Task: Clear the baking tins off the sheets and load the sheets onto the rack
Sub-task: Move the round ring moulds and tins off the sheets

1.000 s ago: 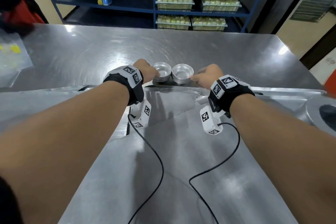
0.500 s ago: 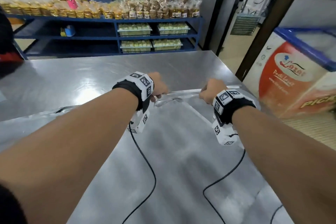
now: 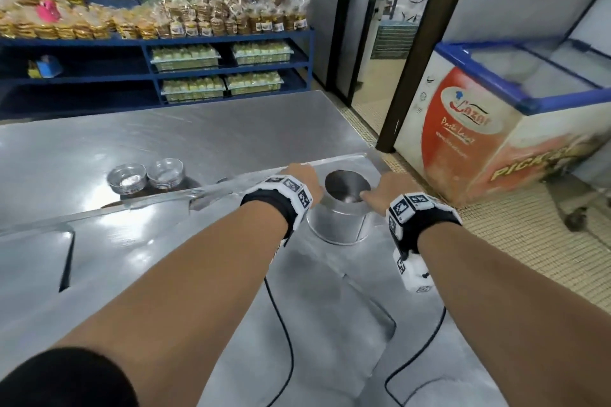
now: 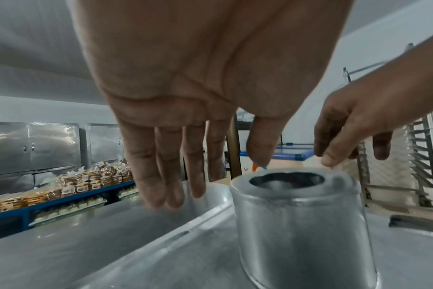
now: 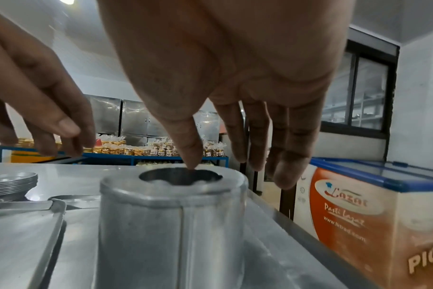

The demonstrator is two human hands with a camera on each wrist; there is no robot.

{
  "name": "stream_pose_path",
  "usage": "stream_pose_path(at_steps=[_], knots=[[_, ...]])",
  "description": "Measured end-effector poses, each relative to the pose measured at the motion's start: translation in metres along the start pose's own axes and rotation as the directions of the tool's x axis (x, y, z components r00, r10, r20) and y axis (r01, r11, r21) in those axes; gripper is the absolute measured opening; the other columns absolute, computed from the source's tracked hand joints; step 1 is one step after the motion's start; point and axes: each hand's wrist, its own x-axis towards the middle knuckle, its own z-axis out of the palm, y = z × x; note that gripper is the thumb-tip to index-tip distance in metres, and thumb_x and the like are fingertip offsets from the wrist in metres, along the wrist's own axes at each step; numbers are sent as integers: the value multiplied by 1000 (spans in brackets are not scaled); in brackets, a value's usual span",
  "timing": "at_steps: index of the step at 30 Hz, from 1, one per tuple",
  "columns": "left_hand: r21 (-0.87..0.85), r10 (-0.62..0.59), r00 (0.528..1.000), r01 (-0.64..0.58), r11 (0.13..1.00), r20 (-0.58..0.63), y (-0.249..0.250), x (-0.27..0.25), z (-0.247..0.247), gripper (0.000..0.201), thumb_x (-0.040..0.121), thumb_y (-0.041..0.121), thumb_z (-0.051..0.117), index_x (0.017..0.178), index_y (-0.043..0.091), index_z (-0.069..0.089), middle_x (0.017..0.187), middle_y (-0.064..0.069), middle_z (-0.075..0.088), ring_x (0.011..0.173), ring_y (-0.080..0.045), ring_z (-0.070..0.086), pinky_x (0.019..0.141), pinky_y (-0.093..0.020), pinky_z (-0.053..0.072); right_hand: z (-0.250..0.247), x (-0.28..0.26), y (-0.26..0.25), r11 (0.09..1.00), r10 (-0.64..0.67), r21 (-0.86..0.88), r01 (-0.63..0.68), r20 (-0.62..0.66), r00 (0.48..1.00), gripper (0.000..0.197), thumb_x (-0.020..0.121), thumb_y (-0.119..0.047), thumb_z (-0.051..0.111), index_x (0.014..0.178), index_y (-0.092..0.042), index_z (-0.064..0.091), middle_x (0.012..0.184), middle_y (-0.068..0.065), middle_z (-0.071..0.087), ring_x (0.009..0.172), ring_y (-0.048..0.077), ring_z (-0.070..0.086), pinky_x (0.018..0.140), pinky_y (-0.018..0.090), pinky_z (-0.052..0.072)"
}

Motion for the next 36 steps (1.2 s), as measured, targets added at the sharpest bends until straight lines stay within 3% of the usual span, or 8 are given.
stream_pose_path(at_steps=[4, 10, 14, 18, 23, 27, 31, 36], knots=[[-49, -43, 999, 43, 998, -10, 19, 17, 21, 34, 98, 40, 52, 100, 9, 65, 106, -11, 66, 103, -31, 63, 76, -31, 45, 19, 18, 15, 978, 46, 204, -47, 10, 999, 39, 85, -48, 63, 92, -10, 64, 101, 12, 65, 85, 30, 64, 69, 30, 49], [-226, -223, 974, 209, 951, -39, 26, 23, 30, 35, 88, 30, 65, 64, 9, 52, 66, -3, 51, 75, -28, 57, 62, -29, 44, 23, 24, 19, 888, 53, 457, -50, 6, 999, 28, 68, -32, 66, 73, -5, 65, 76, 15, 70, 61, 31, 70, 59, 44, 61], [-263, -273, 962, 258, 930, -20, 26, 11, 14, 49, 74, 30, 74, 108, -3, 61, 91, -14, 66, 73, -28, 61, 53, -28, 45, 10, 10, 14, 843, 60, 537, -30, -38, 998, 35, 58, -29, 67, 78, -1, 63, 86, 19, 66, 64, 33, 70, 56, 46, 61], [-396, -325, 944, 279, 875, -54, 26, -18, -7, 66, 70, 28, 78, 118, 2, 41, 102, -12, 61, 78, -29, 65, 59, -35, 57, 3, -1, 17, 797, 61, 604, 5, -89, 994, 61, 45, -33, 66, 96, 2, 61, 95, 19, 65, 68, 33, 69, 52, 46, 60], [-728, -401, 916, 264, 633, -16, 12, -65, -27, 99, 55, 78, 63, 120, 4, 53, 103, -11, 66, 88, -34, 69, 73, -46, 62, -28, -63, 8, 758, 49, 649, 69, -163, 985, 51, 58, -28, 76, 99, -7, 54, 91, 10, 62, 69, 26, 66, 53, 45, 60], [-902, -447, 891, 255, 349, 79, -15, -118, -36, 107, 57, 95, 44, 119, 10, 62, 112, -12, 69, 94, -36, 70, 72, -53, 61, -33, -117, -4, 726, 12, 676, 129, -200, 980, 51, 56, -33, 74, 99, -11, 58, 85, 5, 67, 68, 22, 68, 57, 41, 61], [-960, -386, 911, 224, 165, 147, -32, -190, -39, 76, 73, 79, 56, 112, 15, 67, 103, -11, 70, 94, -33, 67, 77, -57, 59, -31, -179, -22, 676, -24, 718, 166, -204, 979, 43, 64, -21, 77, 93, -12, 47, 79, -1, 55, 75, 24, 63, 66, 44, 60], [-989, -282, 957, 97, 114, 61, -63, -273, -23, 43, 93, 52, 59, 123, 22, 62, 105, -7, 63, 92, -34, 67, 85, -53, 58, -3, -242, -36, 505, -168, 838, 207, -139, 976, 54, 62, -28, 84, 104, -19, 50, 94, -6, 60, 88, 18, 64, 82, 48, 57]])
